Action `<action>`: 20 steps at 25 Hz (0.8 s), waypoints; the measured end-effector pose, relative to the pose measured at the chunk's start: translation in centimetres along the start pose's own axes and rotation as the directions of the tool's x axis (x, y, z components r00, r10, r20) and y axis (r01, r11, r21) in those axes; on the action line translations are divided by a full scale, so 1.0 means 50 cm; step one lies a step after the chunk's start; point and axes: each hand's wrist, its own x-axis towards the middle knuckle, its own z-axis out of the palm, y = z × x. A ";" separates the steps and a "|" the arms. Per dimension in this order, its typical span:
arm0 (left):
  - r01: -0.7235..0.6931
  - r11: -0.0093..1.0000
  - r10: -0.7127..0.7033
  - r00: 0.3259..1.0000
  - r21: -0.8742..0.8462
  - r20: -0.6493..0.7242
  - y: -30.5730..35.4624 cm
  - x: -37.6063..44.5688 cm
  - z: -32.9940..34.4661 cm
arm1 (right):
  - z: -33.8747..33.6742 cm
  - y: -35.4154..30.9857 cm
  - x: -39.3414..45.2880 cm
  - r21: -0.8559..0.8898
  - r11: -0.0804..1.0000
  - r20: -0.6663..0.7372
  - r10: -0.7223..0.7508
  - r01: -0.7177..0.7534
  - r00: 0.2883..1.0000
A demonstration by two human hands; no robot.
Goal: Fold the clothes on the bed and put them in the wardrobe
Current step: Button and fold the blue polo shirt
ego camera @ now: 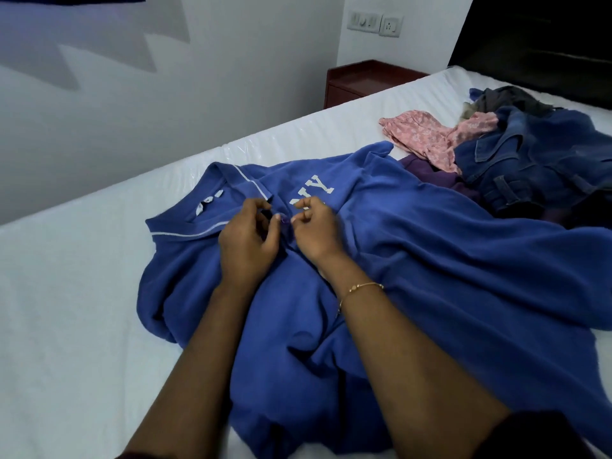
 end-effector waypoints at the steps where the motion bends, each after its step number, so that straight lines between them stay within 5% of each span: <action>1: 0.005 0.999 -0.001 0.996 0.047 -0.089 0.006 -0.004 -0.011 | 0.008 -0.003 -0.023 -0.026 0.999 -0.012 -0.042 0.042 0.999; 4: 0.146 0.923 -0.114 0.987 0.357 -0.110 -0.034 -0.004 -0.037 | 0.029 0.006 -0.077 -0.136 0.975 -0.001 -0.176 0.174 0.984; 6: 0.310 0.778 -0.367 0.930 0.547 -0.005 -0.074 0.003 -0.074 | 0.028 -0.004 -0.094 -0.191 0.960 0.036 -0.202 0.206 0.979; 12: 0.714 0.527 -0.795 0.605 0.461 -0.029 -0.066 0.026 -0.186 | 0.029 -0.072 -0.162 -0.163 0.922 0.203 -0.318 0.352 0.926; 14: 0.792 0.543 -0.832 0.552 0.278 0.052 -0.051 0.029 -0.211 | 0.026 -0.087 -0.188 -0.071 0.925 0.290 -0.339 0.373 0.895; 16: 0.852 0.518 -0.824 0.522 -0.079 0.219 0.009 0.044 -0.216 | 0.007 -0.130 -0.204 0.031 0.942 0.310 -0.327 0.335 0.892; 20: 0.800 0.287 -0.557 0.587 -0.527 0.588 0.199 0.101 -0.182 | -0.098 -0.235 -0.175 0.292 0.946 0.209 -0.206 0.140 0.956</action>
